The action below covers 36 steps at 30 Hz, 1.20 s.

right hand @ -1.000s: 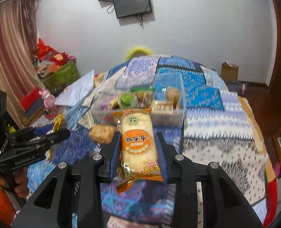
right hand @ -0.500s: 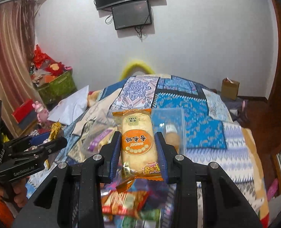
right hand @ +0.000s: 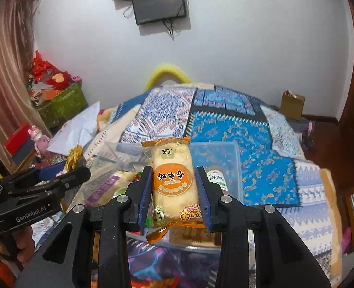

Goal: Organize snacks
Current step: 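Carry the chip bag and round bread into the clear box and release both, then grasp the peanut-candy pack with left tool while right tool grasps the red cracker bag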

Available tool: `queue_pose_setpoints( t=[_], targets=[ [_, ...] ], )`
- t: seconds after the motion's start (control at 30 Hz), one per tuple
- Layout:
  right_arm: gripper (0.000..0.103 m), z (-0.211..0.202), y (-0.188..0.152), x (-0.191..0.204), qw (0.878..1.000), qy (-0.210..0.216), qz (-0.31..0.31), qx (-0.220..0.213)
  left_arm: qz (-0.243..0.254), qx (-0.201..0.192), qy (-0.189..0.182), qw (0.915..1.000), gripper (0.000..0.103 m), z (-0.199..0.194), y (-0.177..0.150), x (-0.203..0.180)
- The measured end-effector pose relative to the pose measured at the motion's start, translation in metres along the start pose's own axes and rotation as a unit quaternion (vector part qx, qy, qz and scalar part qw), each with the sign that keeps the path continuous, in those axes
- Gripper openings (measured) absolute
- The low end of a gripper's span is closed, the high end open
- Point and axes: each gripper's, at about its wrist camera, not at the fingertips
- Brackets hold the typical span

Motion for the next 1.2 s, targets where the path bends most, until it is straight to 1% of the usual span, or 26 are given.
queue_pose_setpoints(
  t=[0.2,0.37,0.47,0.63,0.73,0.8,0.83,0.87,0.9,0.97,1.2],
  targets=[
    [0.033,0.032,0.000,-0.012,0.999,-0.013,0.005,0.032,0.005,0.021,0.008,0.9997,0.052,0.034,0.005,0.000],
    [0.033,0.046,0.003,-0.014,0.999,-0.022,-0.003,0.039,0.007,0.036,0.010,0.9993,0.052,0.058,0.008,0.000],
    [0.033,0.053,0.003,-0.013,0.999,-0.026,-0.009,0.046,0.014,0.042,0.023,0.9987,0.052,0.069,0.010,-0.002],
    [0.033,0.068,0.001,-0.010,0.997,-0.030,-0.019,0.066,0.003,0.048,0.012,0.9988,0.052,0.076,0.011,0.002],
    [0.033,0.071,-0.001,-0.005,0.996,-0.035,-0.029,0.073,0.006,0.044,0.017,0.9989,0.055,0.074,0.012,0.000],
    [0.034,0.070,-0.002,-0.004,0.996,-0.040,-0.031,0.073,0.006,0.043,0.014,0.9990,0.059,0.069,0.012,0.000],
    [0.035,0.069,-0.002,-0.004,0.996,-0.040,-0.030,0.074,0.005,0.041,0.011,0.9991,0.059,0.067,0.013,0.000],
    [0.039,0.069,-0.002,-0.004,0.996,-0.039,-0.029,0.077,0.003,0.038,0.009,0.9992,0.059,0.062,0.014,0.000],
    [0.046,0.067,-0.001,-0.005,0.996,-0.038,-0.026,0.077,0.003,0.036,0.007,0.9993,0.059,0.058,0.014,0.000],
    [0.051,0.060,0.001,-0.006,0.997,-0.041,-0.021,0.067,0.002,0.028,0.003,0.9996,0.059,0.047,0.015,0.000],
    [0.052,0.024,0.003,-0.006,0.998,-0.027,-0.012,0.048,0.030,0.008,0.010,0.9995,0.063,0.001,0.011,-0.010]
  ],
)
Point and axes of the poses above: each gripper's, at about its wrist camera, not at the fingertips, and z roughly the way its jaws point, x to its left, y to its top, and after that the axes turned 14 degrees about z, right-handed
